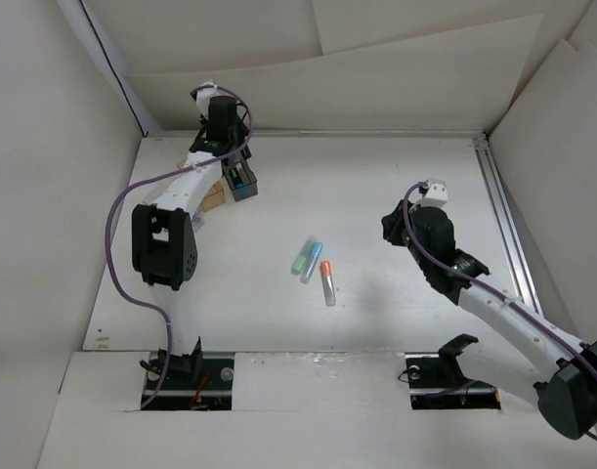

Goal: Sort the stationery into containers
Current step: Place the pen in the storage box, then pick up the stationery from the center of the board.

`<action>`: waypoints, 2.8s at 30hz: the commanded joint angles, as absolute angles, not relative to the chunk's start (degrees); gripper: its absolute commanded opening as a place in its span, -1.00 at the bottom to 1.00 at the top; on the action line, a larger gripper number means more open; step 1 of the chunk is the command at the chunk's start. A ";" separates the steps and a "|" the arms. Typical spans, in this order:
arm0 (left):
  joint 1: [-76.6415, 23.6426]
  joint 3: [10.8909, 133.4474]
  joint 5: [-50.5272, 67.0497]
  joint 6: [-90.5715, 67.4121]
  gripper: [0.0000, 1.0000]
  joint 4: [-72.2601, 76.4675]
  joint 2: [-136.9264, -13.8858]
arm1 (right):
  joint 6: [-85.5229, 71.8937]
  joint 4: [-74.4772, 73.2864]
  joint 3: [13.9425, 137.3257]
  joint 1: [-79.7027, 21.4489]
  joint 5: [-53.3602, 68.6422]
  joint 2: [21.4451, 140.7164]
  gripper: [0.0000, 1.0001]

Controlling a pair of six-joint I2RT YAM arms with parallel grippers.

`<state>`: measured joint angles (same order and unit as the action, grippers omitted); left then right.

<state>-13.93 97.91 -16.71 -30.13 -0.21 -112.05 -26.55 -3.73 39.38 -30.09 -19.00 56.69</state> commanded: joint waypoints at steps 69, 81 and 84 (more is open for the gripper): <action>-45.18 54.32 -15.29 -26.46 -0.16 7.03 -99.22 | -25.93 -0.62 40.96 -31.64 -19.95 55.72 -0.35; -45.18 56.25 -17.13 -25.93 -0.59 5.98 -102.74 | -25.93 -0.62 40.96 -31.64 -19.95 55.72 -0.35; -45.18 56.86 -19.94 -25.93 -0.80 5.98 -102.74 | -25.93 -0.62 40.96 -31.64 -19.95 55.72 -0.35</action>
<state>-45.17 55.16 -16.86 -26.44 7.14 -102.26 -26.30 -2.96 39.38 -31.20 -20.10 55.79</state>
